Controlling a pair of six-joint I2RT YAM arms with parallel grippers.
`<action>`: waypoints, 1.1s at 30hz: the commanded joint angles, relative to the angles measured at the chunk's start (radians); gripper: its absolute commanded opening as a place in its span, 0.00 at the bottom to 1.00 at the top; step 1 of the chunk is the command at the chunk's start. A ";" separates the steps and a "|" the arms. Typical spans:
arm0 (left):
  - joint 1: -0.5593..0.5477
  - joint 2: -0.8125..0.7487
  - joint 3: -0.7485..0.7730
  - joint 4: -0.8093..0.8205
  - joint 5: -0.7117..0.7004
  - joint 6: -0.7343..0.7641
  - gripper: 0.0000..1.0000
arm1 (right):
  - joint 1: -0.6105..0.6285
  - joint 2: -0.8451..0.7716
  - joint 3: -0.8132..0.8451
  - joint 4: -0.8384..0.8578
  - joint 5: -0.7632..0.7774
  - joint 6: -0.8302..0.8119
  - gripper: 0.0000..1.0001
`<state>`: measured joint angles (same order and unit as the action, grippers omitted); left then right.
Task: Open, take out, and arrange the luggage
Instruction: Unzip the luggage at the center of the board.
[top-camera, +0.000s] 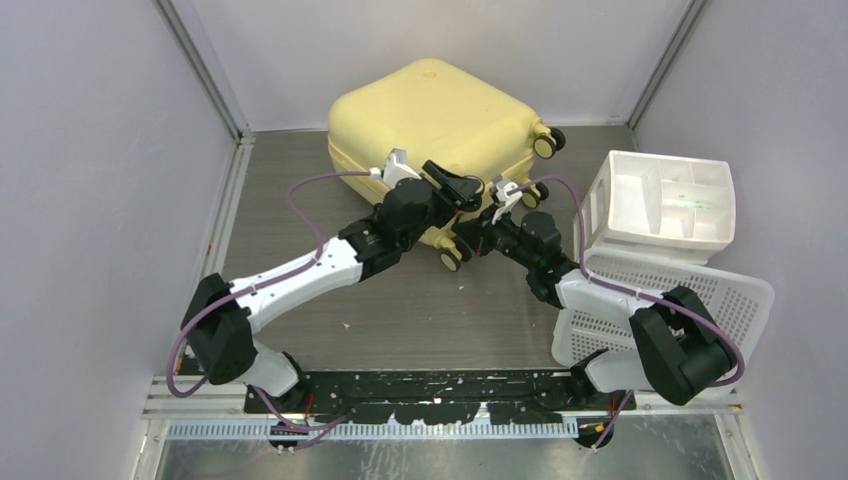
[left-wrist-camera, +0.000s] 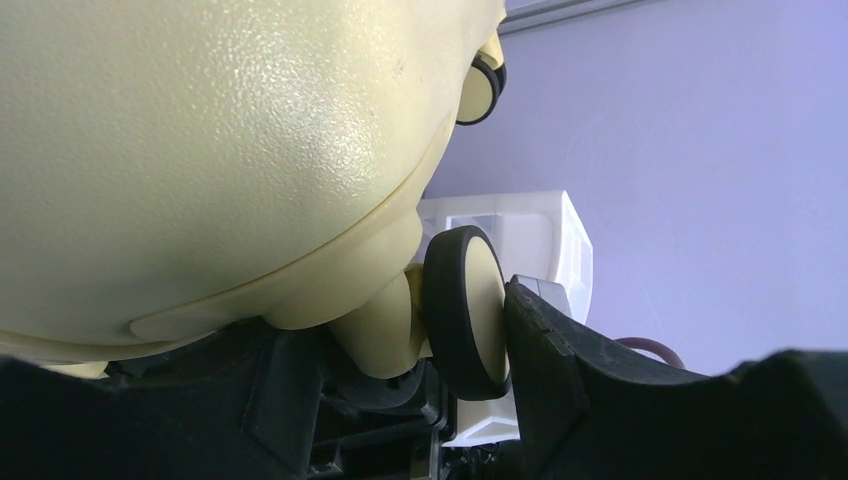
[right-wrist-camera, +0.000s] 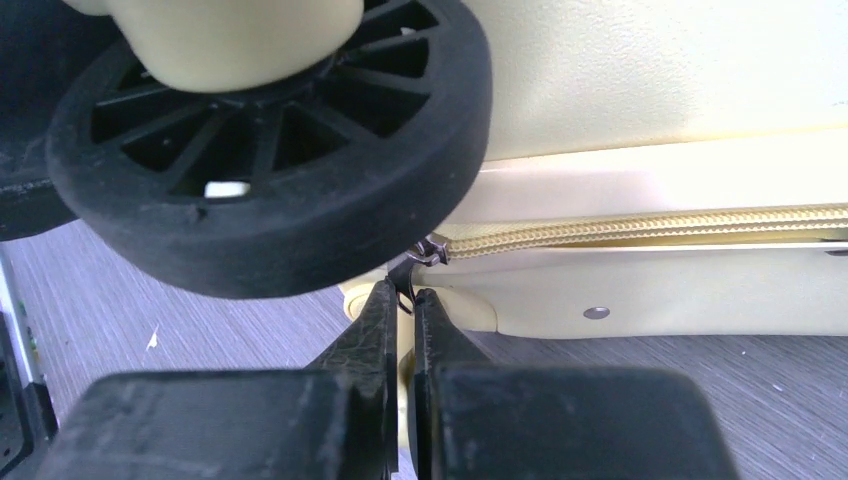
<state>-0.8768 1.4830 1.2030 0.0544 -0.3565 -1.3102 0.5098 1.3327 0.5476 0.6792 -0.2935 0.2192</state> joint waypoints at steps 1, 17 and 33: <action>0.042 -0.160 0.030 0.450 -0.122 -0.009 0.00 | -0.030 -0.043 0.020 0.060 0.099 -0.039 0.01; 0.058 -0.286 -0.145 0.458 -0.164 -0.002 0.00 | -0.107 -0.056 0.032 -0.025 0.044 -0.078 0.01; 0.059 -0.295 -0.224 0.481 -0.153 -0.053 0.00 | -0.127 -0.023 0.032 -0.018 -0.277 -0.084 0.22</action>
<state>-0.8528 1.2808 0.8928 0.1181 -0.3851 -1.3483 0.3866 1.3022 0.5465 0.6010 -0.3649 0.1295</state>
